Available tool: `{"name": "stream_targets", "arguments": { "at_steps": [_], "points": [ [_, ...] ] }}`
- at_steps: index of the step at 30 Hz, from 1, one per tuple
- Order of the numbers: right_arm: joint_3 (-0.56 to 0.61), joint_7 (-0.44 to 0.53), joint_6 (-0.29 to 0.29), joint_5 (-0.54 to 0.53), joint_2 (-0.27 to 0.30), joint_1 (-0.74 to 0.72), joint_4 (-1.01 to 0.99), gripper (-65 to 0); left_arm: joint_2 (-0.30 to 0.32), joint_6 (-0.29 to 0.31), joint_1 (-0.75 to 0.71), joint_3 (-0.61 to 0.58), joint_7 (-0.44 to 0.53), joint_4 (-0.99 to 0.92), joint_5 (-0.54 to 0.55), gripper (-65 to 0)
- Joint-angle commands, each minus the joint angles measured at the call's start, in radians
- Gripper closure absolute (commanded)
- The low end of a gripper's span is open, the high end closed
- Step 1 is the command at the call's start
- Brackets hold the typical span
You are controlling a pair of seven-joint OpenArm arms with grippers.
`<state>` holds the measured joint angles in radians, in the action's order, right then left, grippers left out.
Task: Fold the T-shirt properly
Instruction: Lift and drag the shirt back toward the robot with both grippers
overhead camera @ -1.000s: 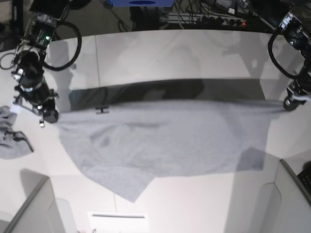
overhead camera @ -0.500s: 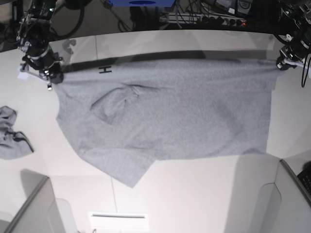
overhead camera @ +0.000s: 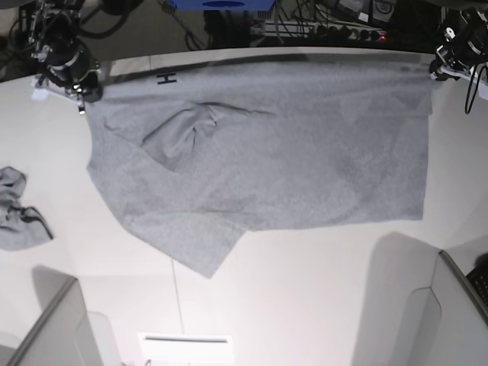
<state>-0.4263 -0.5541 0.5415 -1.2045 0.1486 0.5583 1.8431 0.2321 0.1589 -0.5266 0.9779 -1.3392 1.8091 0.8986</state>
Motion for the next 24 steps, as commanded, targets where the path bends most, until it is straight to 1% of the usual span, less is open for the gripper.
{"name": "stream_targets", "arguments": {
  "at_steps": [1, 3, 9, 16, 24],
  "points": [
    [-0.009, 0.016, -0.01, -0.001, 0.015, 0.01, 0.017, 0.0, 0.016, 0.005, -0.014, 0.008, 0.014, 0.011, 0.003, 0.0],
    [-0.009, 0.016, -0.011, -0.001, 0.015, 0.021, 0.017, 0.0, 0.005, 0.005, -0.031, 0.008, 0.014, 0.011, 0.003, 0.0],
    [-0.009, 0.016, -0.011, -0.001, 0.015, 0.03, 0.017, 0.0, 0.003, 0.005, -0.065, 0.008, 0.014, 0.011, 0.003, 0.0],
    [-0.004, 0.016, -0.011, -0.001, 0.012, 0.032, 0.019, 0.0, 0.002, 0.005, -0.06, 0.008, 0.014, 0.011, 0.003, 0.0],
    [-0.007, 0.016, -0.007, -0.005, 0.01, 0.068, 0.022, 0.0, 0.002, 0.005, -0.057, 0.008, 0.016, 0.011, 0.003, 0.0]
  ]
}}
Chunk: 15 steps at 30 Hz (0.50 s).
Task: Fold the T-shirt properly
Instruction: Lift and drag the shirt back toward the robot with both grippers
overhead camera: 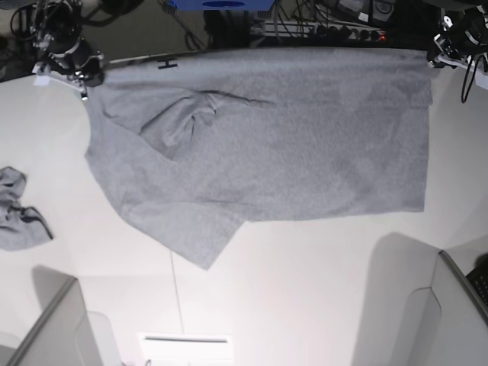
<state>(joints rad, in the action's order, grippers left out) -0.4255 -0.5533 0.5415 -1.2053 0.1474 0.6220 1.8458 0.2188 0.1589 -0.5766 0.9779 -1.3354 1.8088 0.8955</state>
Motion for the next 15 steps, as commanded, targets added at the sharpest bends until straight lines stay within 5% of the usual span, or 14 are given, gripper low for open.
{"name": "stream_targets", "arguments": {
  "at_steps": [1, 13, 15],
  "points": [
    [-0.008, 0.016, -0.007, -0.005, 0.011, 0.011, 0.019, 0.0, 0.015, 0.005, -0.007, 0.008, 0.012, 0.012, 0.006, 0.0],
    [-0.009, 0.016, -0.007, -0.006, 0.011, 0.022, 0.021, 0.0, 0.015, 0.003, -0.006, 0.016, 0.012, 0.012, 0.006, 0.0],
    [-0.009, 0.016, -0.007, -0.008, 0.011, 0.029, 0.021, 0.0, 0.015, 0.003, -0.007, 0.017, 0.012, 0.012, 0.006, -13.8]
  ]
}}
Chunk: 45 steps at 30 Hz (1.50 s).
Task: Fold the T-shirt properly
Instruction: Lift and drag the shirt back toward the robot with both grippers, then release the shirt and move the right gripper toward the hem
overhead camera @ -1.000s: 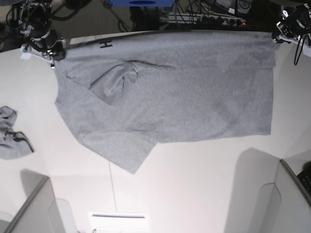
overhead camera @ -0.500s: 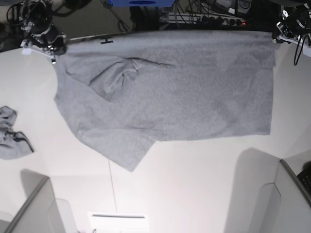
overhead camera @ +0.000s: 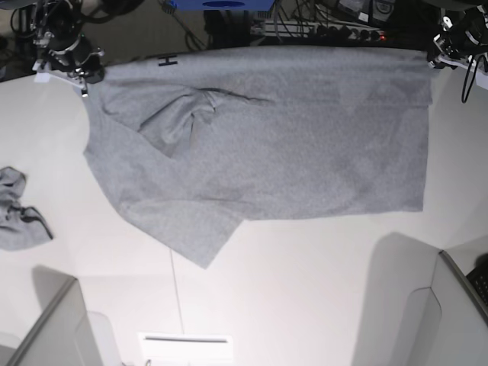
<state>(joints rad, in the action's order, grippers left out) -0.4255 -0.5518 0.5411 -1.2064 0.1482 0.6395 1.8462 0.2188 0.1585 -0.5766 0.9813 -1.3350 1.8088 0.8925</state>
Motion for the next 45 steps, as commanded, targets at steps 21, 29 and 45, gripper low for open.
{"name": "stream_targets", "arguments": {
  "at_steps": [21, 29, 45],
  "points": [
    [-0.194, 0.012, -0.233, 0.001, 0.112, -0.091, 0.022, -31.4, 0.095, 0.005, 0.172, 0.241, 0.038, 0.013, 0.009, -57.8],
    [0.001, 0.012, -0.24, 0.003, 0.251, -0.37, -0.145, -31.8, 0.107, 0.005, 0.336, 0.239, 0.039, 0.016, 0.009, -41.5],
    [0.67, 0.012, -0.542, 0.003, 0.388, -1.113, -0.916, -45.9, 0.109, 0.005, 0.37, 0.239, 0.039, -0.013, -0.063, -15.6]
  ]
}}
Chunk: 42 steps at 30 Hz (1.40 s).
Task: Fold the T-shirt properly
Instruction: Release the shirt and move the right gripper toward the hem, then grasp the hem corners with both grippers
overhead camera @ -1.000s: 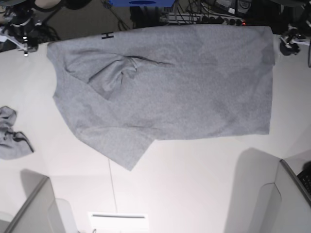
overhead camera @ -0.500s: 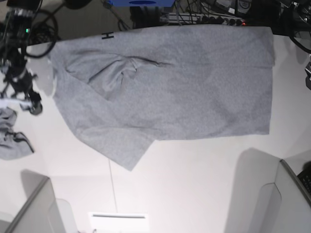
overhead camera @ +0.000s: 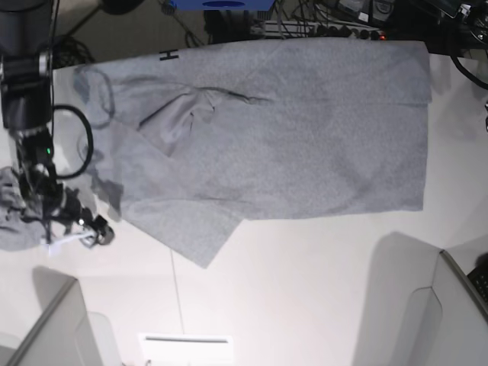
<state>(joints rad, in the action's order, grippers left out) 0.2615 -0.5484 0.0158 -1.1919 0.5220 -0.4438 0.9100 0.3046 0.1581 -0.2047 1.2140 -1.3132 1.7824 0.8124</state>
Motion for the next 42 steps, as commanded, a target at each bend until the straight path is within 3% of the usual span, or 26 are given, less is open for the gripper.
{"name": "stream_targets", "arguments": {
  "at_steps": [1, 5, 7, 10, 14, 19, 29, 33, 37, 40, 42],
  "points": [
    [0.058, 0.009, -0.043, -0.012, 0.014, -0.085, -0.019, -47.9, 0.023, 0.005, 0.0, 0.007, 0.017, 0.009, -0.009, -19.3],
    [0.285, 0.018, -0.185, -0.012, -0.013, -0.246, -0.211, -48.0, 0.021, 0.005, 0.0, 0.007, 0.017, 0.009, -0.049, -28.6],
    [0.362, 0.029, -0.245, -0.009, -0.049, -0.312, -0.334, -48.0, 0.021, 0.005, -0.002, 0.01, 0.017, 0.009, -0.052, -29.5],
    [0.44, 0.069, -0.304, 0.091, -0.098, -0.362, -0.435, -48.0, 0.021, 0.005, -0.002, 0.011, 0.017, 0.01, -0.052, -29.3],
    [0.425, 0.067, -0.34, 0.248, -0.156, -0.356, -0.461, -46.2, 0.021, 0.005, -0.002, 0.008, 0.017, 0.01, -0.052, -29.3],
    [0.41, 0.067, -0.429, 0.277, -0.182, -0.312, -0.458, -35.4, 0.021, 0.005, 0.0, 0.008, 0.017, 0.009, -0.052, -29.3],
    [0.411, 0.12, -0.412, 0.278, -0.184, -0.287, -0.461, -32.7, 0.021, 0.005, 0.009, 0.007, 0.017, 0.009, -0.052, -29.3],
    [0.413, 0.166, -0.317, 0.347, -0.187, -0.269, -0.46, -19.4, 0.021, 0.005, 0.011, 0.007, 0.017, 0.009, -0.052, -29.9],
    [0.404, 0.166, -0.314, 0.485, -0.224, -0.257, -0.46, -8.7, 0.025, 0.005, 0.011, -0.047, 0.017, 0.009, -0.054, -30.1],
    [0.402, 0.166, -0.314, 0.518, -0.231, -0.255, -0.46, 0.0, 0.043, 0.004, 0.012, -0.11, 0.019, 0.007, -0.054, -30.3],
    [0.399, 0.166, -0.314, 0.518, -0.24, -0.255, -0.46, 0.0, 0.044, 0.002, 0.029, -0.135, 0.019, 0.007, -0.054, -30.3]
  ]
}}
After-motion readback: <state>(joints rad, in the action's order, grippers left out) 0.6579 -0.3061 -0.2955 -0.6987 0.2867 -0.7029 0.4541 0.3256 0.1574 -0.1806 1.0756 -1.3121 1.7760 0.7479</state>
